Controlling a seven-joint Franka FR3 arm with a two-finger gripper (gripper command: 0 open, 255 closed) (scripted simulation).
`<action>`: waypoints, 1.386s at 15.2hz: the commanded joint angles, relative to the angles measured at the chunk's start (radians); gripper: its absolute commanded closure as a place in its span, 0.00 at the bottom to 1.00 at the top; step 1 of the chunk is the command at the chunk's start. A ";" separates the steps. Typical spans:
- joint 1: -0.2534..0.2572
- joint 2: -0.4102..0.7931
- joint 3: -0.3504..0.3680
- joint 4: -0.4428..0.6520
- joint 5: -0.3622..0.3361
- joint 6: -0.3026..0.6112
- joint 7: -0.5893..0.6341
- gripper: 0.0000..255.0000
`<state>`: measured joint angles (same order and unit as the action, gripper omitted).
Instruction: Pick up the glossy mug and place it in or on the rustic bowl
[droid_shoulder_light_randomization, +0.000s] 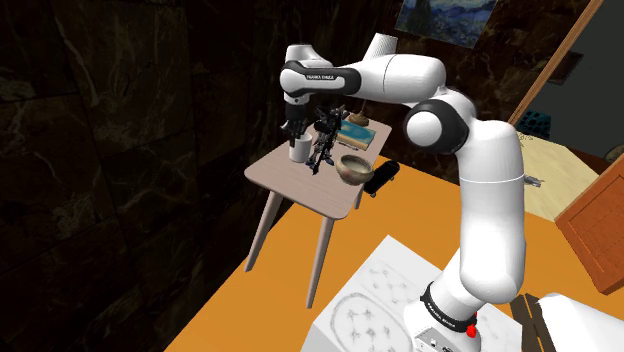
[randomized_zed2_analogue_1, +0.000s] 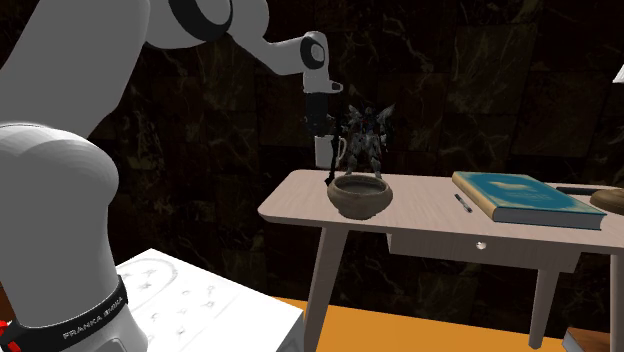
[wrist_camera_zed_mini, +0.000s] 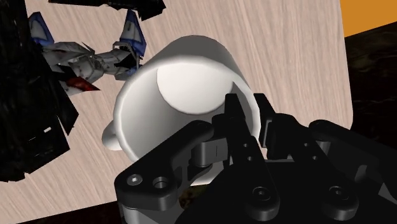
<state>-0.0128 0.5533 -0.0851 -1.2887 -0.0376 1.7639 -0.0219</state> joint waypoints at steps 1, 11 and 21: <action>0.000 -0.001 0.000 0.024 0.000 -0.026 -0.001 1.00; -0.003 0.008 -0.001 0.173 0.002 -0.166 -0.010 1.00; -0.016 0.003 -0.006 0.286 0.002 -0.281 -0.031 1.00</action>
<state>-0.0237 0.5806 -0.0881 -0.9716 -0.0341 1.4745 -0.0455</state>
